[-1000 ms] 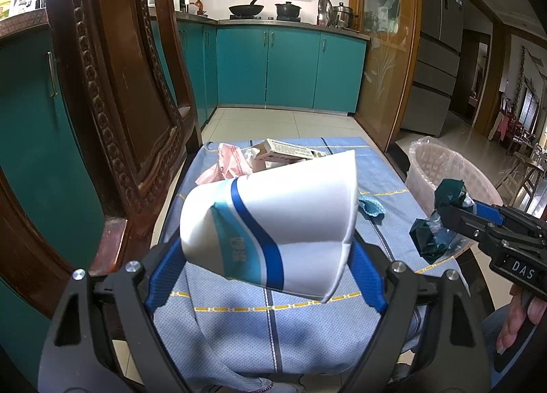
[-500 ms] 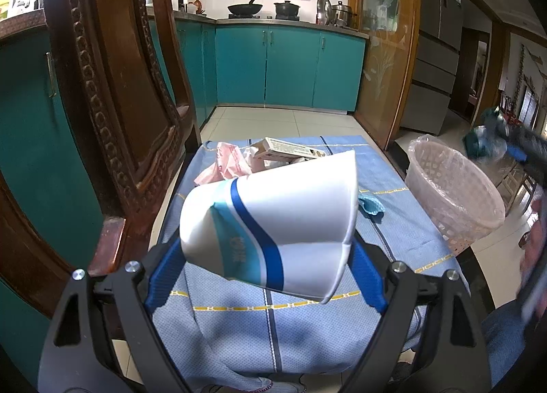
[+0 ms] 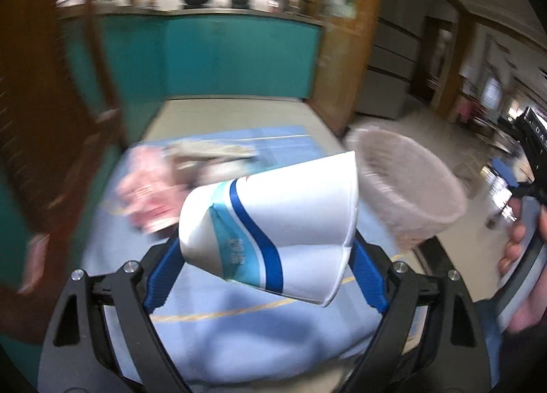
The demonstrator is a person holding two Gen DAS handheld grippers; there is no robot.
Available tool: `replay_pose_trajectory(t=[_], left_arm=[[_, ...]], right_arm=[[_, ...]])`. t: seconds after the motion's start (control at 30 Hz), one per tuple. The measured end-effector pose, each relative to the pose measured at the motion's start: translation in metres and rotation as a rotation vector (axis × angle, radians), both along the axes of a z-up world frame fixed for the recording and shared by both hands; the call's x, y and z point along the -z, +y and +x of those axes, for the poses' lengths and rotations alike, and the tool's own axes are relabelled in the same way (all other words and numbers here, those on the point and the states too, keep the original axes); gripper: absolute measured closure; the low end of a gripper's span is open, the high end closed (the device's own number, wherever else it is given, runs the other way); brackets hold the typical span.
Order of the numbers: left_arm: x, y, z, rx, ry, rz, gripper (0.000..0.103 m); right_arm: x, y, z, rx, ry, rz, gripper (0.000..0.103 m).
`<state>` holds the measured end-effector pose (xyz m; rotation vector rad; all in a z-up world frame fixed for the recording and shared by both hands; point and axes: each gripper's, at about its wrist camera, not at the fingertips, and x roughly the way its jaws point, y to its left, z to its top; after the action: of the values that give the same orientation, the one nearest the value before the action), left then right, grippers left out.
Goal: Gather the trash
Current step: 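Drop the clear bag into the basket with the right tool while the left tool drops the cup, then grasp the pink snack bag with the left tool while the right tool grasps the blue cloth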
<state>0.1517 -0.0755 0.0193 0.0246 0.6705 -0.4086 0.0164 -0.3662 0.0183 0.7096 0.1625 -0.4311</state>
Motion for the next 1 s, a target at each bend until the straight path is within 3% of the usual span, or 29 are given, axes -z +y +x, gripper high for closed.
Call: replay_pose_trajectory(t=[0.1,0.23,0.37,0.43,0.53,0.63,0.7,0.87,0.93,1.0], left_arm=[[-0.019,-0.061,0.020,0.102,-0.015,-0.017,0.014],[-0.042,-0.150,0.057,0.245,-0.007,-0.098,0.010],[-0.024,-0.175,0.080,0.271,0.059,-0.056,0.005],[-0.011,-0.156,0.079,0.258,0.102,-0.048,0.005],[-0.002,-0.106,0.064,0.204,0.072,-0.016,0.004],[0.007,-0.046,0.041,0.048,0.024,0.117,0.004],[0.013,-0.009,0.025,-0.053,-0.003,0.163,0.003],[0.036,0.056,0.012,-0.245,0.054,0.183,0.003],[0.048,0.071,0.012,-0.275,0.125,0.174,0.003],[0.048,0.078,0.007,-0.276,0.123,0.145,0.003]], right_arm=[[0.001,-0.014,-0.016,0.074,-0.045,0.036,0.008],[0.004,-0.019,-0.028,0.125,-0.076,0.050,0.008],[0.003,-0.013,-0.019,0.086,-0.054,0.029,0.008],[0.001,-0.008,-0.012,0.039,-0.037,-0.003,0.008],[-0.002,0.009,0.008,-0.065,0.029,-0.074,0.008],[-0.002,0.033,0.031,-0.188,0.103,-0.139,0.008],[0.000,0.060,0.048,-0.297,0.170,-0.207,0.008],[0.014,0.120,0.078,-0.540,0.310,-0.299,0.008],[0.018,0.135,0.083,-0.586,0.348,-0.342,0.008],[0.022,0.146,0.088,-0.617,0.379,-0.375,0.008]])
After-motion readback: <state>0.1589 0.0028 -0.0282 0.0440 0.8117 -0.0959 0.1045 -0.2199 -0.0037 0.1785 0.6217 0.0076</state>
